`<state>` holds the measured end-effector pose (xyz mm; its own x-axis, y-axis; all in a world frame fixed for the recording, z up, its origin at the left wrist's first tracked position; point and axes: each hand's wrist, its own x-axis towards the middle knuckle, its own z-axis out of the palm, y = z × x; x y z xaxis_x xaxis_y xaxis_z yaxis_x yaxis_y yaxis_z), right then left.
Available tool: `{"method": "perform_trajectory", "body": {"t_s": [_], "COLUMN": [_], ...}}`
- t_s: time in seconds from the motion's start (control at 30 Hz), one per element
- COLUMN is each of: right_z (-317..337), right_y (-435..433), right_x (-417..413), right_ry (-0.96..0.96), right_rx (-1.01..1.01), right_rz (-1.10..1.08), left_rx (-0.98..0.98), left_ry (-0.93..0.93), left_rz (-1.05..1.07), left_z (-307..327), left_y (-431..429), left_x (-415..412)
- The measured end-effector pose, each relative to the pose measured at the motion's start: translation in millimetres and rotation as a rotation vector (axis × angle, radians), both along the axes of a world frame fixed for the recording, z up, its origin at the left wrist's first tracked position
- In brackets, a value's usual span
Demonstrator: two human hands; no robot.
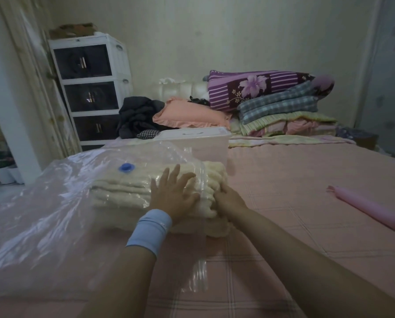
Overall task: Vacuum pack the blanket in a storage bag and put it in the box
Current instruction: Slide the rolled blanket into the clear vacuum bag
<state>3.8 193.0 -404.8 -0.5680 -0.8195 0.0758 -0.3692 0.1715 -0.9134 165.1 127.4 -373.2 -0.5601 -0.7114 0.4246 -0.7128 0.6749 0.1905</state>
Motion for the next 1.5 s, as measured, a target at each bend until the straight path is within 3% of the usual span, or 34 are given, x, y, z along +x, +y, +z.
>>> {"method": "perform_trajectory", "body": {"t_s": [0.07,0.13,0.2,0.3,0.4,0.5,0.67,0.9,1.07,1.23,1.3,1.37,1.43,1.5], "right_z": [2,4,4,-6,-6,-4,-18,15,60,49,51,61,67,64], "right_y": [2,9,14,19,25,19,2,48,121,172,182,189,186,175], "right_x": [-4,-2,-8,-12,-8,-7,-11,-11,-22,-7,-5,-11,-29,-57], "right_ry": [0.310,0.618,0.978,1.243,1.240,1.250,1.093,1.272,1.496,1.592,1.444,1.061,0.813,0.803], "right_rx": [0.087,-0.090,-0.255,-0.061,0.127,0.151,-0.180,-0.349,-0.272,-0.059,-0.001,-0.069,-0.212,-0.194], "right_rz": [-0.138,-0.140,0.070,0.370,0.389,0.388,0.372,0.281,0.246,0.422,0.435,0.407,0.227,-0.081], "left_rx": [0.074,0.100,0.075,-0.058,-0.165,-0.012,0.355,0.298,0.349,0.564,0.716,0.684,0.389,0.052], "left_ry": [-0.083,-0.116,-0.068,0.111,0.175,0.133,-0.011,-0.001,0.135,-0.165,-0.089,-0.037,-0.251,-0.319], "left_rz": [-0.005,-0.015,-0.017,0.034,0.099,0.199,0.382,0.121,-0.246,-0.443,-0.421,-0.287,-0.076,0.072], "left_z": [-9,-15,-14,-14,-13,-16,-18,-10,8,30,42,50,55,57], "left_y": [1,3,4,12,22,22,12,25,58,78,83,86,86,90], "left_x": [-3,-4,-4,4,13,20,25,16,-10,-14,-16,-21,-30,-43]}}
